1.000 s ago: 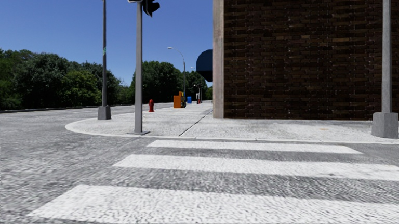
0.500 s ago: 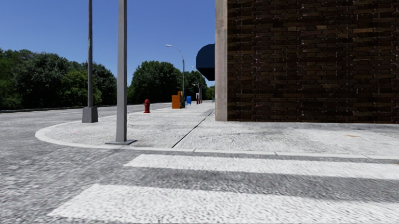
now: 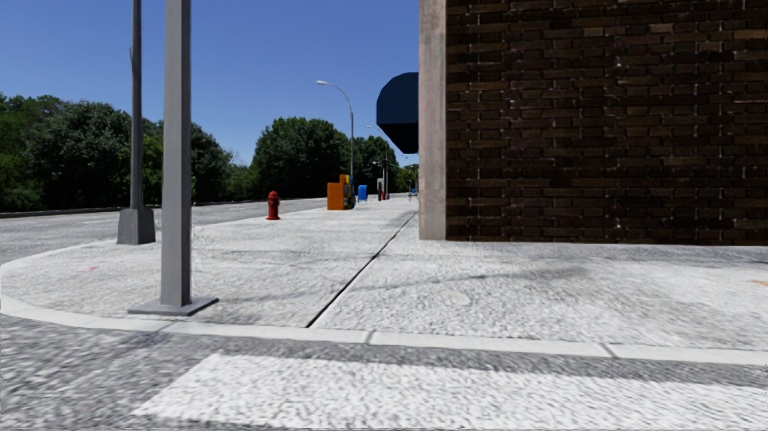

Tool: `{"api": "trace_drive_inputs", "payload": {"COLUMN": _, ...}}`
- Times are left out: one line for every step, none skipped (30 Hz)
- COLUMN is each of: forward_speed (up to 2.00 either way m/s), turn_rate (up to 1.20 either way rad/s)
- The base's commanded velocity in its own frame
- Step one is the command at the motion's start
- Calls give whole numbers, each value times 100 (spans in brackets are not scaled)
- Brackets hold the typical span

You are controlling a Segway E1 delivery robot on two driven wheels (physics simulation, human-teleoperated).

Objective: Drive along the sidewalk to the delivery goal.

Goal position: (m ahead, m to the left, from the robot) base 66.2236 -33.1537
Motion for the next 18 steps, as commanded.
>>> {"api": "trace_drive_inputs", "payload": {"forward_speed": 200, "turn_rate": 0}}
{"api": "trace_drive_inputs", "payload": {"forward_speed": 200, "turn_rate": 0}}
{"api": "trace_drive_inputs", "payload": {"forward_speed": 200, "turn_rate": 0}}
{"api": "trace_drive_inputs", "payload": {"forward_speed": 200, "turn_rate": 0}}
{"api": "trace_drive_inputs", "payload": {"forward_speed": 200, "turn_rate": 0}}
{"api": "trace_drive_inputs", "payload": {"forward_speed": 200, "turn_rate": 0}}
{"api": "trace_drive_inputs", "payload": {"forward_speed": 200, "turn_rate": 0}}
{"api": "trace_drive_inputs", "payload": {"forward_speed": 200, "turn_rate": 0}}
{"api": "trace_drive_inputs", "payload": {"forward_speed": 200, "turn_rate": 0}}
{"api": "trace_drive_inputs", "payload": {"forward_speed": 200, "turn_rate": 0}}
{"api": "trace_drive_inputs", "payload": {"forward_speed": 200, "turn_rate": 0}}
{"api": "trace_drive_inputs", "payload": {"forward_speed": 200, "turn_rate": 0}}
{"api": "trace_drive_inputs", "payload": {"forward_speed": 200, "turn_rate": 0}}
{"api": "trace_drive_inputs", "payload": {"forward_speed": 200, "turn_rate": 0}}
{"api": "trace_drive_inputs", "payload": {"forward_speed": 200, "turn_rate": 0}}
{"api": "trace_drive_inputs", "payload": {"forward_speed": 200, "turn_rate": 1}}
{"api": "trace_drive_inputs", "payload": {"forward_speed": 200, "turn_rate": 21}}
{"api": "trace_drive_inputs", "payload": {"forward_speed": 200, "turn_rate": 21}}
